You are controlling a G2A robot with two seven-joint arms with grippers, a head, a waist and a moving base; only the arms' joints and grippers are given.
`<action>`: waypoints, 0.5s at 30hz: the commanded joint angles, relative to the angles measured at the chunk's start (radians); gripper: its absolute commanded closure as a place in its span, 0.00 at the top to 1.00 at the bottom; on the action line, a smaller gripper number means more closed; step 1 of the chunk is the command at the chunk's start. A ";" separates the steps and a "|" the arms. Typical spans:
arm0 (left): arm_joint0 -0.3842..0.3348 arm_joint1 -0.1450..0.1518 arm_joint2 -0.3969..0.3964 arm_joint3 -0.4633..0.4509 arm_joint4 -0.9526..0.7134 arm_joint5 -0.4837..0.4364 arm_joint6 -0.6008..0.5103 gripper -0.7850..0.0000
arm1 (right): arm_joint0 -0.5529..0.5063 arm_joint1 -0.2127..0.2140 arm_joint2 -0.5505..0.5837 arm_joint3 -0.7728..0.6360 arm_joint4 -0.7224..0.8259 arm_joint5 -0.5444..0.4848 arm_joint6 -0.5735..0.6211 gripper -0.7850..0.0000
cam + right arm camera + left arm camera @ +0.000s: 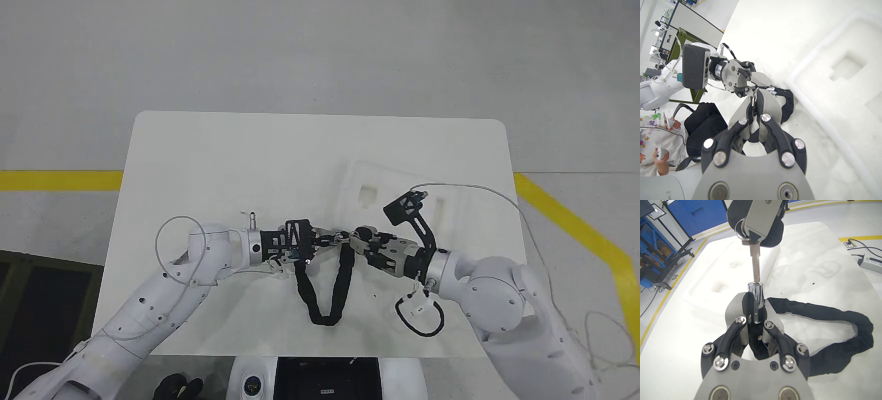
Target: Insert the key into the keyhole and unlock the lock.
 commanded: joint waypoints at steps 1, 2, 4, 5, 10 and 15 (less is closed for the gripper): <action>0.000 -0.001 -0.001 0.001 0.000 -0.001 -0.002 0.00 | 0.003 0.000 -0.003 0.002 0.002 0.000 -0.001 0.00; 0.001 -0.001 -0.002 0.001 0.001 -0.001 -0.002 0.00 | 0.004 -0.001 -0.005 0.004 0.003 0.000 -0.001 0.00; 0.001 -0.002 -0.002 0.002 0.002 -0.002 -0.002 0.00 | 0.008 -0.001 -0.008 0.006 0.003 -0.001 -0.002 0.00; 0.001 -0.003 -0.003 0.003 0.003 -0.002 -0.003 0.00 | 0.009 -0.001 -0.009 0.008 0.003 -0.001 -0.002 0.00; 0.002 -0.004 -0.005 0.004 0.006 -0.003 -0.003 0.00 | 0.017 -0.002 -0.015 0.015 0.005 0.001 -0.003 0.00; 0.002 -0.006 -0.007 0.004 0.011 -0.005 -0.004 0.00 | 0.023 -0.002 -0.020 0.020 0.006 0.000 -0.003 0.00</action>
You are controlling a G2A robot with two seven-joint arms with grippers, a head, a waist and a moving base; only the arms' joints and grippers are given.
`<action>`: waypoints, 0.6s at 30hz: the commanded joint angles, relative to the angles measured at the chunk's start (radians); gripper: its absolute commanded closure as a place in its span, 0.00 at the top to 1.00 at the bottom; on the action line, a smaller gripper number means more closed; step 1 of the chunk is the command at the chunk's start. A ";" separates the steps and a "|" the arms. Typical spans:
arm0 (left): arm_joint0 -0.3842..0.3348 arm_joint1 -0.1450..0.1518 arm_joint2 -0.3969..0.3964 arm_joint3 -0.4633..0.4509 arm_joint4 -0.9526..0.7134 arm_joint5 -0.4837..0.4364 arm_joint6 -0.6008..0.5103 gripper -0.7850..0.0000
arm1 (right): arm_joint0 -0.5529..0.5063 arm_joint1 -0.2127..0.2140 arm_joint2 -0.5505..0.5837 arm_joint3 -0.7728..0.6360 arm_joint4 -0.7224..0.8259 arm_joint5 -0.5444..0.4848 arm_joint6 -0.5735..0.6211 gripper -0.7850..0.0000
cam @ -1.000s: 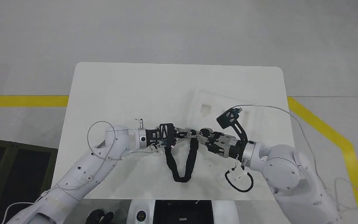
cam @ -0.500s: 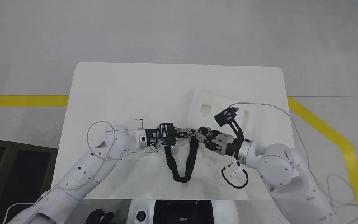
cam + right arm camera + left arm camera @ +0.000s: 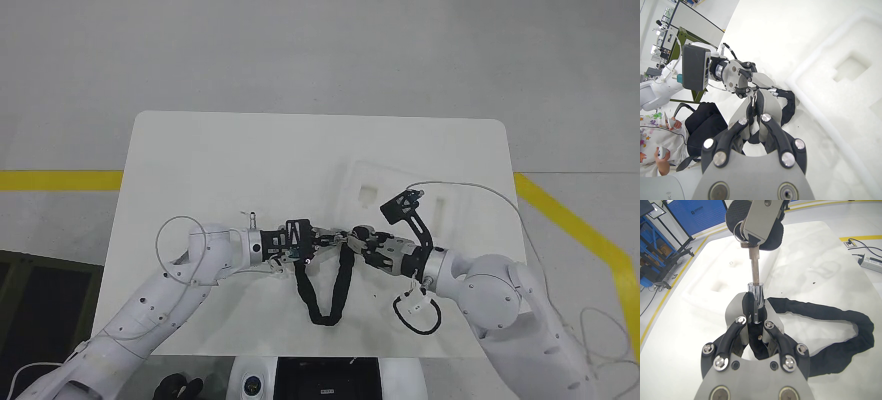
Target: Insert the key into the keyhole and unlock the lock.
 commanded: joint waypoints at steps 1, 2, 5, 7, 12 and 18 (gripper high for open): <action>0.000 -0.001 -0.001 0.001 0.001 0.001 0.001 0.00 | 0.002 0.000 -0.002 0.003 -0.002 0.001 0.001 0.00; 0.001 -0.001 -0.001 0.001 0.001 0.001 0.002 0.00 | 0.004 0.000 -0.005 0.004 -0.003 0.001 0.002 0.00; 0.001 -0.002 -0.004 0.002 0.000 0.000 0.004 0.00 | 0.009 -0.001 -0.010 0.008 -0.010 0.006 0.004 0.00; 0.002 -0.003 -0.006 0.002 0.001 0.002 0.005 0.00 | 0.012 -0.001 -0.015 0.005 -0.022 0.011 0.005 0.00; 0.005 -0.004 -0.009 -0.005 0.005 0.004 0.003 0.00 | 0.016 -0.002 -0.025 0.002 -0.034 0.025 0.001 0.00; 0.007 -0.006 -0.009 -0.013 0.014 0.003 -0.004 0.00 | 0.025 -0.004 -0.039 0.013 -0.045 0.035 -0.001 0.00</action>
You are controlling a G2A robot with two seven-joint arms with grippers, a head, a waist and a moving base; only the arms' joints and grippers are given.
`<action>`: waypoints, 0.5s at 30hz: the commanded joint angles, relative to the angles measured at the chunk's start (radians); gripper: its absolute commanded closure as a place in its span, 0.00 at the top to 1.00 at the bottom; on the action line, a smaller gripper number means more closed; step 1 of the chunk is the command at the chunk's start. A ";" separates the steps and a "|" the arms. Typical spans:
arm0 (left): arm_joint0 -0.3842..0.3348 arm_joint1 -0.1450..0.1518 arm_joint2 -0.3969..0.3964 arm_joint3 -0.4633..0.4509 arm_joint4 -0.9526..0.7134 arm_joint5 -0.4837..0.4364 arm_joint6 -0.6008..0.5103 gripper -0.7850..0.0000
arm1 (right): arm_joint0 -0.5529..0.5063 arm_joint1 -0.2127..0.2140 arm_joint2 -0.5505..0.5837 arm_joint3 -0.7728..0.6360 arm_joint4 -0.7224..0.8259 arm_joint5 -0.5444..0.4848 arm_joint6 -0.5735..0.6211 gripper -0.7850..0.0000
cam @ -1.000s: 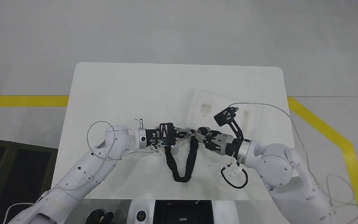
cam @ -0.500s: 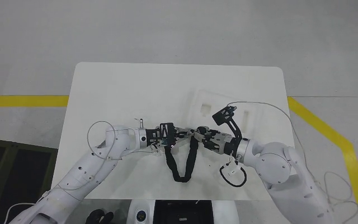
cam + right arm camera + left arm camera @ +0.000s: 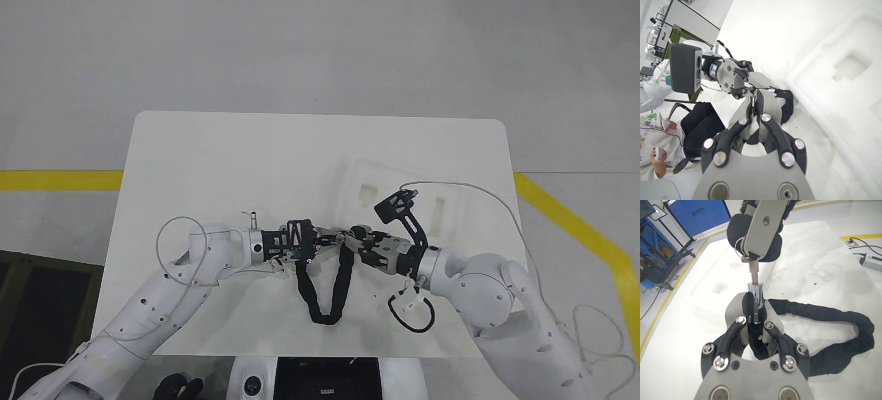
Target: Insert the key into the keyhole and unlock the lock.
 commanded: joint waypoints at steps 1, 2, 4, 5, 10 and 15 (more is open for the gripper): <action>0.001 -0.001 -0.001 0.000 -0.001 -0.001 0.001 0.00 | 0.003 -0.001 -0.005 0.003 -0.003 0.003 0.001 0.00; 0.001 -0.001 -0.001 0.000 0.000 -0.001 0.002 0.00 | 0.005 -0.001 -0.008 0.005 -0.005 0.004 0.001 0.00; 0.002 -0.002 -0.003 0.000 0.000 0.001 0.004 0.00 | 0.008 -0.002 -0.014 0.008 -0.006 0.007 0.001 0.00; 0.003 -0.002 -0.004 0.000 0.000 0.002 0.005 0.00 | 0.009 -0.002 -0.016 0.009 -0.008 0.009 0.001 0.00; 0.007 -0.002 -0.012 0.000 -0.003 0.002 0.014 0.00 | 0.018 -0.005 -0.029 0.016 -0.016 0.016 0.001 0.00; 0.010 -0.002 -0.019 -0.001 -0.002 0.000 0.015 0.00 | 0.024 -0.006 -0.037 0.020 -0.017 0.019 0.002 0.00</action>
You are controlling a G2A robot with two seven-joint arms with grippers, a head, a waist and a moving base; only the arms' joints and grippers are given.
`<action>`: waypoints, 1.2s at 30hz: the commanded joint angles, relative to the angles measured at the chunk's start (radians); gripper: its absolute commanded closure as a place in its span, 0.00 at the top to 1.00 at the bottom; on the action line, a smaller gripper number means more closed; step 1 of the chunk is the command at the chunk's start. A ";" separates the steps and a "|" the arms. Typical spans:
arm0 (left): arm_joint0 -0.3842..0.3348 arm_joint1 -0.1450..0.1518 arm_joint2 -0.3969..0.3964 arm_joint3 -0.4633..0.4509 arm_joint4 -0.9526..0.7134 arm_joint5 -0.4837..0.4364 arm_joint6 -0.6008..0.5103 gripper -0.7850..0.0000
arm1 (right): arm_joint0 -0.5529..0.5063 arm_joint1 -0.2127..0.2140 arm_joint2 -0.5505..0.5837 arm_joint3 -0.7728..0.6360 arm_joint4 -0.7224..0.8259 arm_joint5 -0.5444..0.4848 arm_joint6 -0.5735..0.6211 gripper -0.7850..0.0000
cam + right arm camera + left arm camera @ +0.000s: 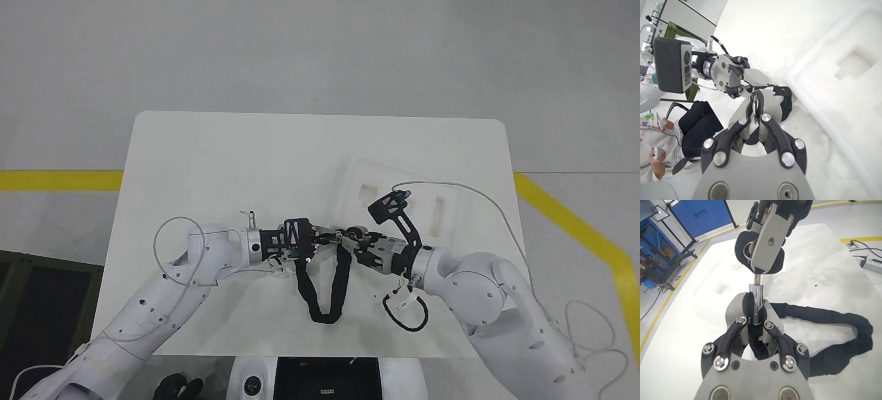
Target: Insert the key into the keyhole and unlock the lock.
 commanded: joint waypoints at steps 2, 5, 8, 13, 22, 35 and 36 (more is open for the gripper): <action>0.002 -0.001 -0.001 -0.002 0.002 -0.001 -0.002 0.00 | 0.002 -0.001 -0.002 0.002 0.003 0.000 -0.001 0.33; 0.002 -0.002 -0.001 -0.002 0.004 -0.002 -0.006 0.00 | 0.004 -0.002 -0.002 0.002 0.009 -0.001 -0.006 1.00; 0.003 -0.003 -0.001 -0.001 0.005 -0.004 -0.008 0.00 | 0.003 -0.001 0.004 -0.001 0.016 -0.007 -0.009 1.00; 0.002 -0.004 -0.005 0.004 0.001 -0.007 -0.014 0.00 | -0.007 0.003 0.029 -0.020 0.015 -0.040 -0.021 1.00; 0.009 0.000 -0.050 0.021 -0.093 -0.070 -0.065 0.00 | -0.018 0.020 0.090 -0.029 -0.059 -0.222 -0.016 1.00; 0.000 -0.001 -0.076 0.068 -0.336 -0.288 -0.174 0.00 | 0.023 0.040 0.102 0.038 -0.260 -0.756 -0.139 1.00; -0.004 -0.003 -0.071 0.075 -0.360 -0.298 -0.178 0.00 | 0.027 0.041 0.100 0.045 -0.282 -0.787 -0.154 1.00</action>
